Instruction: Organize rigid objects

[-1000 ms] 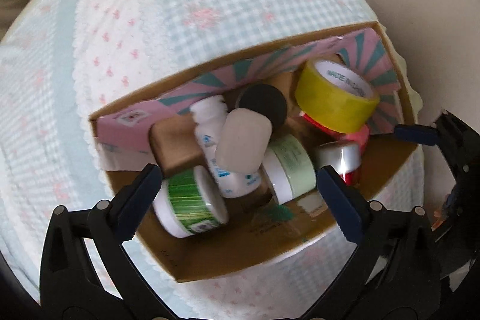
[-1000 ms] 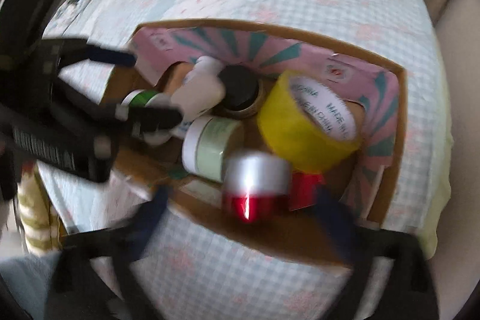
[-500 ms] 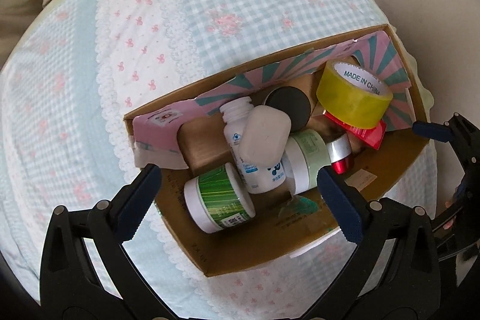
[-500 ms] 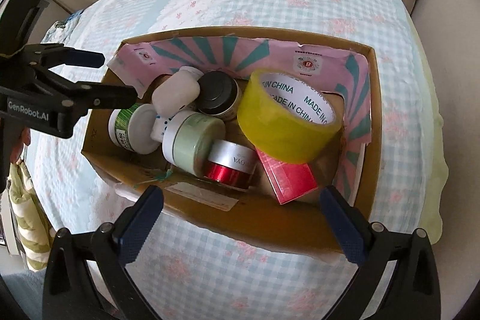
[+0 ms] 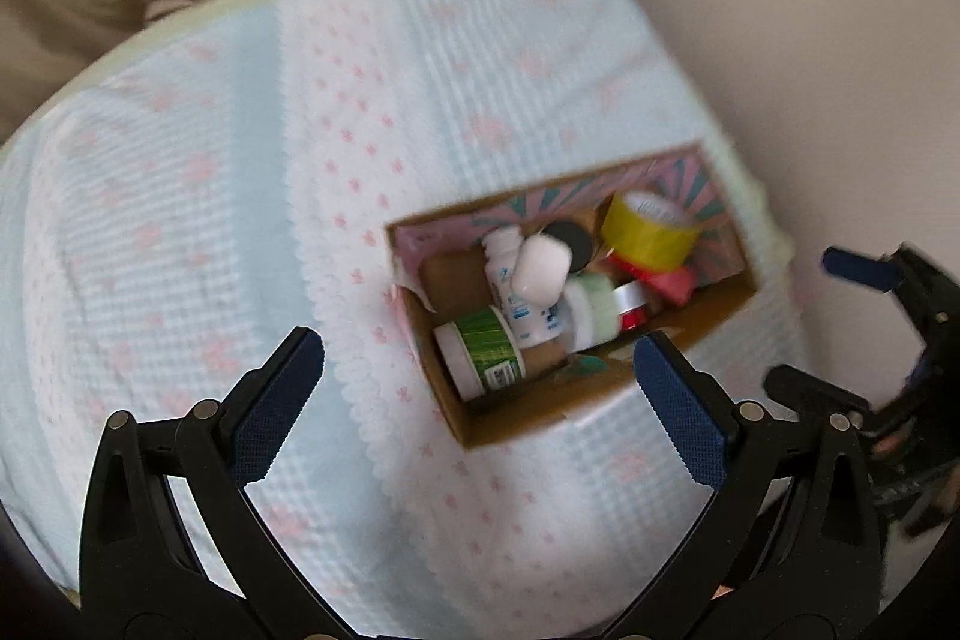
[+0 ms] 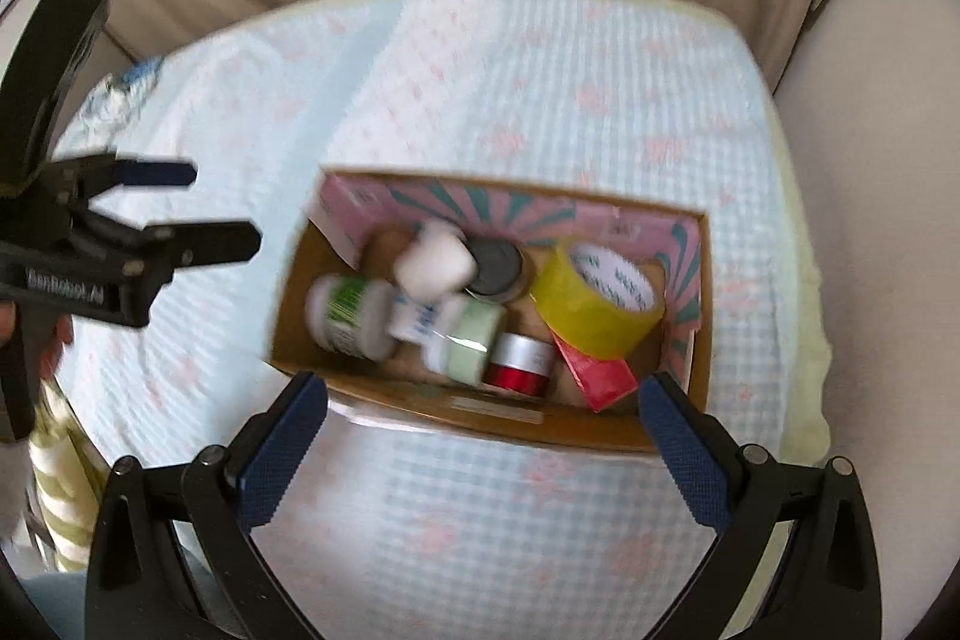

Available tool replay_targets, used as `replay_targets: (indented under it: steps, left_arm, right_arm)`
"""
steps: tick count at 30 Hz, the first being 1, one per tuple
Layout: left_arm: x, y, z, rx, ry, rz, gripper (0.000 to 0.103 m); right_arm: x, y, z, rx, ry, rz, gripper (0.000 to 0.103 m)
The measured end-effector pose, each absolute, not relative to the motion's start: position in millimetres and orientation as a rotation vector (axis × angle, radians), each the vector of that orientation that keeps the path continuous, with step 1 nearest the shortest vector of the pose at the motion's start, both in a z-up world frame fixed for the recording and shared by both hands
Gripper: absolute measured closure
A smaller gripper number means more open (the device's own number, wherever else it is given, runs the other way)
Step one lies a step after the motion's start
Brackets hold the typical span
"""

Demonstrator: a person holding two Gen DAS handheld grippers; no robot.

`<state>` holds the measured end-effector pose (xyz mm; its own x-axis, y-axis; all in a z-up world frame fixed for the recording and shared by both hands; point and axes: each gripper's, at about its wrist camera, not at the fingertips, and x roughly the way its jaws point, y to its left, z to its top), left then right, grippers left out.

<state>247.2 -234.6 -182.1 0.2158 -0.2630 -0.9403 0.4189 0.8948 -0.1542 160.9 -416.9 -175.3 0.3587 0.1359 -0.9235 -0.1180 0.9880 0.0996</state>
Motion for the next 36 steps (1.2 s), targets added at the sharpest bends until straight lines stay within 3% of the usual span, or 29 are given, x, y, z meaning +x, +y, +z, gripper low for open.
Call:
replay_targets:
  steps: [8,14,23,36]
  left_arm:
    - [192,-129,-39,0.095,0.982,-0.342,0.0]
    - [146,-61,24,0.082,0.827,-0.241,0.0]
    - [98,-8,41,0.017,0.739,-0.175,0.0]
    - [82,-13,42,0.049,0.71,-0.191,0.0]
  right_arm:
    - [131,-339,-48,0.05,0.994,0.062,0.0]
    - [104,-278,21,0.042,0.862,0.038,0.0]
    - [59,-224,50,0.008,0.771,0.0,0.0]
    - [51,-215,49,0.016,0.735,-0.03,0.0]
